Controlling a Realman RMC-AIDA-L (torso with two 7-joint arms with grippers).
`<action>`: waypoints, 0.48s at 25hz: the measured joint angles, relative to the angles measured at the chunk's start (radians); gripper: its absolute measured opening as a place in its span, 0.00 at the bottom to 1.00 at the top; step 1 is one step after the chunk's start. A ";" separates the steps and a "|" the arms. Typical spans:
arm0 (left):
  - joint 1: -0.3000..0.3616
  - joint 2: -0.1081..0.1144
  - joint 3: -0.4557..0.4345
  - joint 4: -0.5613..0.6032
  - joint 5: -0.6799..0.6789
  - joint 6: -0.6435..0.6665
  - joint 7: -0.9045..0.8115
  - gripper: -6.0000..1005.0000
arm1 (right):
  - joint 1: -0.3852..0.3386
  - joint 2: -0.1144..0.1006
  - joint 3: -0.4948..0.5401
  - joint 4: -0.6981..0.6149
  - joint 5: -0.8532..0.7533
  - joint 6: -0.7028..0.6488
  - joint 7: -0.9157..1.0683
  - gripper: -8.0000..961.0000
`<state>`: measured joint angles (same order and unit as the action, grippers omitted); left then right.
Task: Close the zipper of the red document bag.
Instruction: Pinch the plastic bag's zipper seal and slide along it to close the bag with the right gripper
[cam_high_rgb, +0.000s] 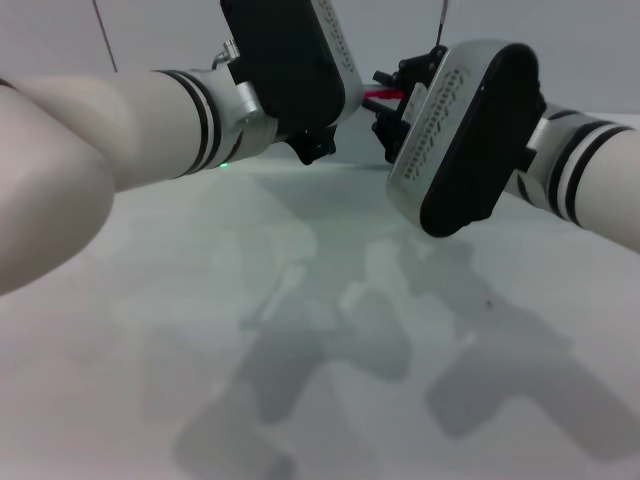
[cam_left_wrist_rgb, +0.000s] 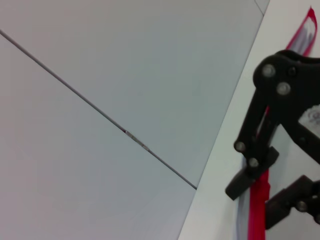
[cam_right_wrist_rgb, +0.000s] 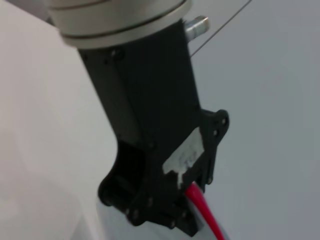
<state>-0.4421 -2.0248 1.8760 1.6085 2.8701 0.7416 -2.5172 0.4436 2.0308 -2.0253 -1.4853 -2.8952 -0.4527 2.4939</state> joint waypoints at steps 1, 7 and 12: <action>0.000 0.000 0.000 0.000 0.000 0.000 0.000 0.06 | 0.000 0.000 -0.002 0.000 -0.001 -0.001 0.000 0.23; 0.002 0.000 -0.001 0.000 0.000 -0.001 0.000 0.06 | -0.005 0.000 -0.002 -0.004 -0.001 0.005 0.000 0.23; 0.001 0.000 0.000 0.000 0.000 -0.002 0.000 0.06 | -0.006 0.001 0.003 -0.003 -0.001 0.006 0.002 0.23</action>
<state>-0.4409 -2.0248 1.8758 1.6086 2.8700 0.7400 -2.5173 0.4377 2.0315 -2.0220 -1.4881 -2.8962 -0.4465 2.4963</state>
